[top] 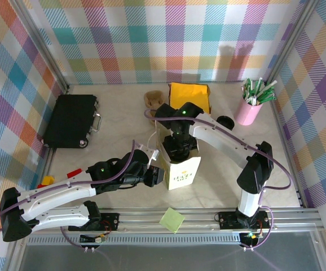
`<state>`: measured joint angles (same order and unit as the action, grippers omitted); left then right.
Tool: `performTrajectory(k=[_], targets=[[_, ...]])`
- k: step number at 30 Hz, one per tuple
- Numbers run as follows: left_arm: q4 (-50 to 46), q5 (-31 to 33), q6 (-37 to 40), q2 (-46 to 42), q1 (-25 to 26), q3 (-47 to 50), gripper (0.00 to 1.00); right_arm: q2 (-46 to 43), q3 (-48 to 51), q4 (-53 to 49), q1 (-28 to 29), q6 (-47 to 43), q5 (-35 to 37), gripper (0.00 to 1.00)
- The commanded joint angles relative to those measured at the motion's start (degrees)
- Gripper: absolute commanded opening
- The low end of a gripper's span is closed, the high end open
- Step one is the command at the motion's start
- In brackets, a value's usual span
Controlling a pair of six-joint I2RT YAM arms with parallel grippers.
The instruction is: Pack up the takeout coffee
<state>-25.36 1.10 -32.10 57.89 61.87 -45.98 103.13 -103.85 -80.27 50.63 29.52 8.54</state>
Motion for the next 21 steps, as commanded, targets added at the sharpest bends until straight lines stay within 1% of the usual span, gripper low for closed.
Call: performTrajectory(k=[1,13,21], targets=[[0.36,0.96,0.28,-0.85,0.62,0.71,0.33,-1.07,-1.64,-3.99,0.16,-0.45,0.36,0.38],[0.49,0.79,0.19,-0.46,0.61,0.81,0.33,-0.96,4.89,-0.61,1.14,0.81,-1.53,0.38],[0.44,1.17,-0.07,-1.11,0.62,1.29,0.33,0.15,7.50,1.69,1.31,0.89,-2.62,0.38]])
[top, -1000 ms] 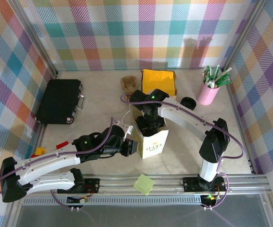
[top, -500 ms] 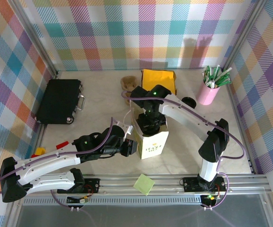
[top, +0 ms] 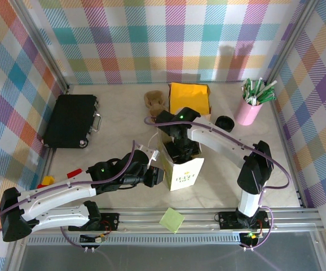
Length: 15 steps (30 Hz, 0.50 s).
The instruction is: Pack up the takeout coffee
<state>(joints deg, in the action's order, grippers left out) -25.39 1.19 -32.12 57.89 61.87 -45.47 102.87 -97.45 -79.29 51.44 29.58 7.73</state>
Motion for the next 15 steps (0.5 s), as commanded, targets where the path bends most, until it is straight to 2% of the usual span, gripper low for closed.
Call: performTrajectory(k=[1,15], targets=[[0.51,1.03,-0.02,-1.02,0.62,0.81,0.33,0.70,1.12,0.77,0.50,0.82,-1.84,0.38],[0.93,1.28,-0.03,-0.76,0.62,0.62,0.33,1.23,3.63,3.63,0.68,3.24,-2.81,0.38]])
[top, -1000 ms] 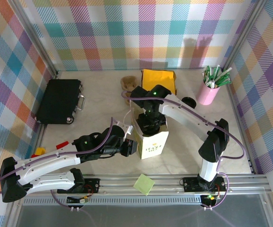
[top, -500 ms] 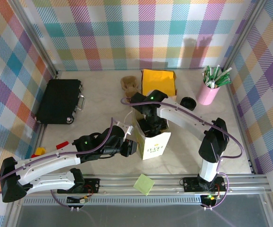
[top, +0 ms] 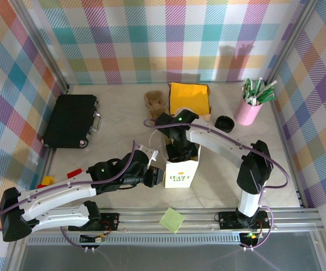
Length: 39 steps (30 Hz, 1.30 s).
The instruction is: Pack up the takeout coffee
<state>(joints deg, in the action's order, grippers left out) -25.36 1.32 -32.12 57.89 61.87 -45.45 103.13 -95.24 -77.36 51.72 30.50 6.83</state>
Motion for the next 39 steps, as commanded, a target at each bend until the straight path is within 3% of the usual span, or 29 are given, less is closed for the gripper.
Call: performTrajectory(k=[1,16,29,39], targets=[[1.03,1.09,0.04,-0.76,0.62,0.47,0.33,0.93,1.35,1.77,0.37,2.85,-1.91,0.38],[12.11,-5.92,1.40,4.08,0.84,1.65,0.34,-0.47,-3.76,-3.01,0.39,3.71,0.65,0.38],[17.98,-6.49,0.00,5.45,1.68,7.00,0.34,-2.65,-5.20,-3.69,-0.22,5.00,-0.28,0.38],[16.77,-4.98,0.12,3.51,1.77,8.63,0.34,-2.76,-3.80,-1.30,-0.40,3.73,-1.86,0.38]])
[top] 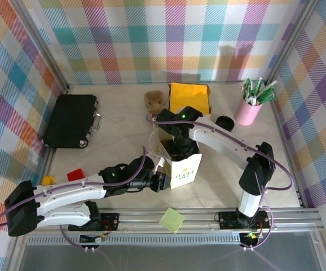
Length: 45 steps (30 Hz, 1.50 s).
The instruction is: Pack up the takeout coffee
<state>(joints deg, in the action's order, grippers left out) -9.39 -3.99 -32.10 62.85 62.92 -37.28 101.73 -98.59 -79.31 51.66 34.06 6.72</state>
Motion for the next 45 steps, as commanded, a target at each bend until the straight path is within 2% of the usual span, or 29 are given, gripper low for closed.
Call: performTrajectory(k=[1,25,45], targets=[[0.48,0.55,0.24,-1.57,0.72,0.45,0.34,-1.19,0.03,1.23,-0.33,0.03,-1.89,0.37],[-1.84,2.50,0.79,-2.01,0.72,0.10,0.34,1.72,6.36,5.39,-0.16,1.25,-1.12,0.37],[-2.65,3.11,0.81,-1.69,0.72,0.01,0.34,-1.08,2.76,2.14,0.55,1.84,2.49,0.37]])
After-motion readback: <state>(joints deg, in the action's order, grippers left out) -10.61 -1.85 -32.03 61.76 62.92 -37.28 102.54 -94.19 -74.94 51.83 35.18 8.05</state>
